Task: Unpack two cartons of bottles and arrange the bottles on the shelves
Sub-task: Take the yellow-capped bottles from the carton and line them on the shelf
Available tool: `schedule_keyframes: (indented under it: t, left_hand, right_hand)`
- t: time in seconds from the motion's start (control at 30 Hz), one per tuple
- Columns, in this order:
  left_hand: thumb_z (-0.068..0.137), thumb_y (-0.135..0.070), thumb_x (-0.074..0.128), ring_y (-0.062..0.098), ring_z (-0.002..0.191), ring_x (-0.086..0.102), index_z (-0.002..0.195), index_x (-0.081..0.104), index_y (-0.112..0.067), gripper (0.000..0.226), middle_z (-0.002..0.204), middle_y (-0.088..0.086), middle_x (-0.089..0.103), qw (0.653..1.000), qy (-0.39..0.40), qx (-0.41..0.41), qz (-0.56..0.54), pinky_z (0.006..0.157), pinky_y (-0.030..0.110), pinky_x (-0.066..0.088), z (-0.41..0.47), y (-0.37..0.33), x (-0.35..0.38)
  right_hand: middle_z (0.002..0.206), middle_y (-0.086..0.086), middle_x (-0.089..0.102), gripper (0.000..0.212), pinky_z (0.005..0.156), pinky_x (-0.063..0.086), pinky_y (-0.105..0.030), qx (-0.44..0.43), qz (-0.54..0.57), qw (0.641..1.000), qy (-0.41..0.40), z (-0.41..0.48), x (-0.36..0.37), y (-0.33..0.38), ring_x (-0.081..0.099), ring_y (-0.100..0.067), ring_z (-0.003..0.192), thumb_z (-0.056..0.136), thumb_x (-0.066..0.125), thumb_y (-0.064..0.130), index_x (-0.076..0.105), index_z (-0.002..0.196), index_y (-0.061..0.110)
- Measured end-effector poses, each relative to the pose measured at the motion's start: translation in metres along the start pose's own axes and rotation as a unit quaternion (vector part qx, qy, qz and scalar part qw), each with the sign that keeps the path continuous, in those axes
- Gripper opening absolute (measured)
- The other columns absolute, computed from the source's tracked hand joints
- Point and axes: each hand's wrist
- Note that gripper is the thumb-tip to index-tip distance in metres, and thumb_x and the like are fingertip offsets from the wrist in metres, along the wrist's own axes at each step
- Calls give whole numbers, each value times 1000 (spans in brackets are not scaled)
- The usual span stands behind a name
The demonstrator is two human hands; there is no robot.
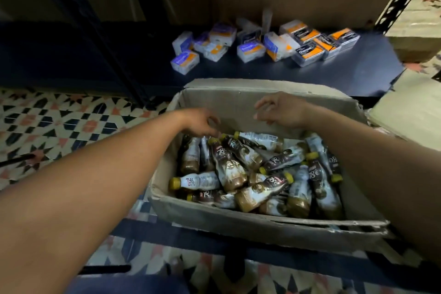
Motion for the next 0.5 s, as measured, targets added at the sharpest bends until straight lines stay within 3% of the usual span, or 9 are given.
schedule_keyframes:
  t: [0.13,0.23,0.33,0.5]
  left_hand:
    - [90,-40,71,15,107,58,137,57,-21,53,135,1,61,998,-30,-24,-40,95,32,46,18,22,32]
    - [90,-41,71,22,121,57,142,54,-18,59,141,3,56,997,-45,-38,-56,100,33,44,24,28,49]
    - [92,-42,70,24,128,53,143,53,-18,60,144,5,53,994,-74,-45,-66,102,30,41,27,29,61]
    - [95,-39,66,22,119,61,142,55,-16,54,132,6,64,990,-94,-52,-86,91,24,43,31,27,71]
  right_hand:
    - [111,1,68,34,95,54,-40,18,15,1000,-7,13,33,-29,67,-20,99,93,71,37,64,125,28]
    - [119,4,68,32,100,51,-41,18,5,1000,-7,26,58,-42,64,-18,105,94,69,40,62,125,34]
    - [124,1,68,43,105,48,-43,3,-22,1000,7,39,81,-47,62,-21,115,96,68,38,57,136,30]
    - [138,-3,62,58,107,47,-39,-4,-40,998,39,67,110,-48,59,-24,122,97,68,33,44,150,33]
Point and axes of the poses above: each hand's wrist, its own z-axis towards the middle knuckle, its own x-axis out of the palm, y = z × x
